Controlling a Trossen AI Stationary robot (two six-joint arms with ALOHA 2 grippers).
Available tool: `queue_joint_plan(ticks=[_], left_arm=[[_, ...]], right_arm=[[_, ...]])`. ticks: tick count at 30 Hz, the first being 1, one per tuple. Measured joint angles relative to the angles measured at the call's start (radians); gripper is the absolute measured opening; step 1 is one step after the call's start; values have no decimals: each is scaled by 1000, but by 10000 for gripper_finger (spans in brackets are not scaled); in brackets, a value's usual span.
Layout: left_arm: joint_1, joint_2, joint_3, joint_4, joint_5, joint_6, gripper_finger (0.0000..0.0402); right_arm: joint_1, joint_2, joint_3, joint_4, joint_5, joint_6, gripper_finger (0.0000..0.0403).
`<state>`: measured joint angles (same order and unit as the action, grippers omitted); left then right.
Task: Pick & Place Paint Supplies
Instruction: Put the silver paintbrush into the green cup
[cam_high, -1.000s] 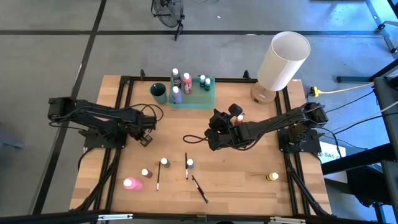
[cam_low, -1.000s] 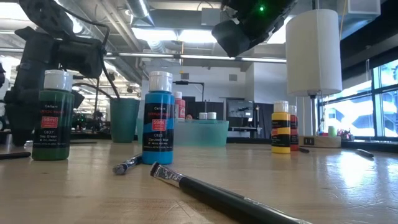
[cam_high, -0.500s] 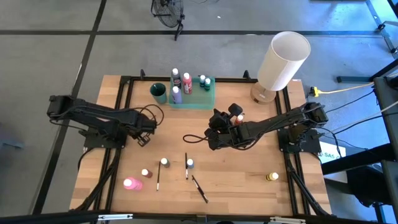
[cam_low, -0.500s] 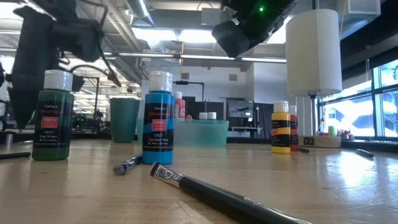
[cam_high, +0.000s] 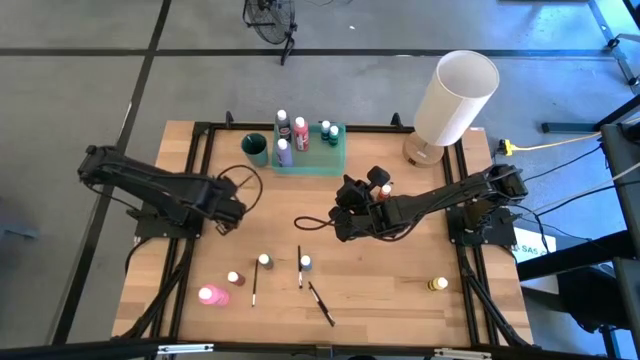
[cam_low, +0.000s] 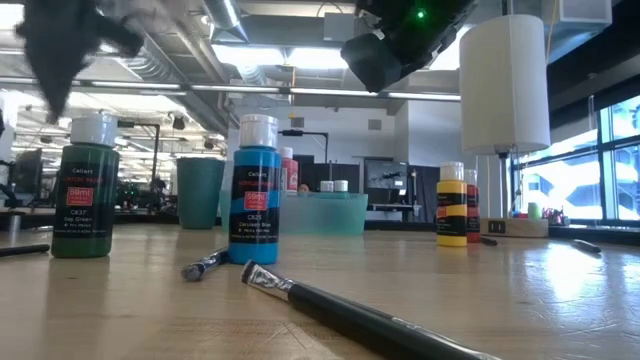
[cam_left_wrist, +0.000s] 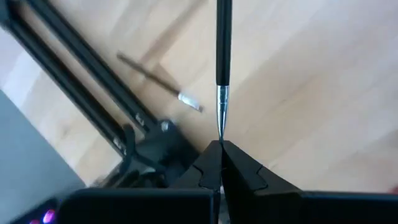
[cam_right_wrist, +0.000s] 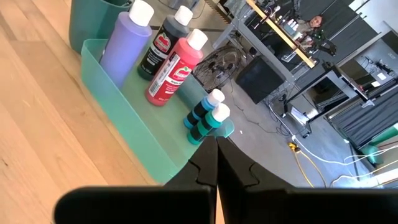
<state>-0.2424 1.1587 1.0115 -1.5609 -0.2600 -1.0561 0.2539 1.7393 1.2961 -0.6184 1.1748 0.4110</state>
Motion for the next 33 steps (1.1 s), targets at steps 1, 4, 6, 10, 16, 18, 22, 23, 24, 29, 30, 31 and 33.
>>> queue_joint_plan(ticks=[1, 4, 6, 10, 16, 18, 22, 23, 24, 29, 30, 31, 33], left_arm=[[-4, 7, 39, -13, -26, 3, 2], [1, 43, 138, -4, -105, 80, 2], [19, 67, 212, -10, -165, 138, 2], [86, 113, 348, -9, -251, 300, 2], [237, 170, 544, -10, -373, 601, 2], [283, 185, 610, -9, -443, 709, 2], [357, 213, 712, -9, -670, 961, 2], [370, 217, 728, -10, -725, 1039, 2], [381, 221, 739, -9, -780, 1129, 2], [408, 239, 722, -11, -1051, 1545, 2], [413, 243, 713, -11, -1092, 1615, 2], [418, 249, 703, -12, -1139, 1671, 2], [434, 259, 696, -7, -1166, 1702, 2]], right_arm=[[0, 0, 0, 1, 0, 0, 1], [0, 0, 0, 8, 0, 0, 1], [0, 0, 0, 13, 0, 0, 1], [0, 0, 0, 20, 0, -11, 1], [0, 0, 0, 16, 0, -26, 1], [0, 0, 0, 16, 0, -26, 1], [0, 0, 0, 16, 0, -29, 1], [0, 0, 0, 16, 0, -31, 1], [0, 0, 0, 15, 0, -33, 1], [0, 0, 0, 14, 0, -34, 1], [0, 0, 0, 14, 0, -34, 1], [0, 0, 0, 13, 0, -34, 1], [0, 0, 0, 12, -1, -34, 1]])
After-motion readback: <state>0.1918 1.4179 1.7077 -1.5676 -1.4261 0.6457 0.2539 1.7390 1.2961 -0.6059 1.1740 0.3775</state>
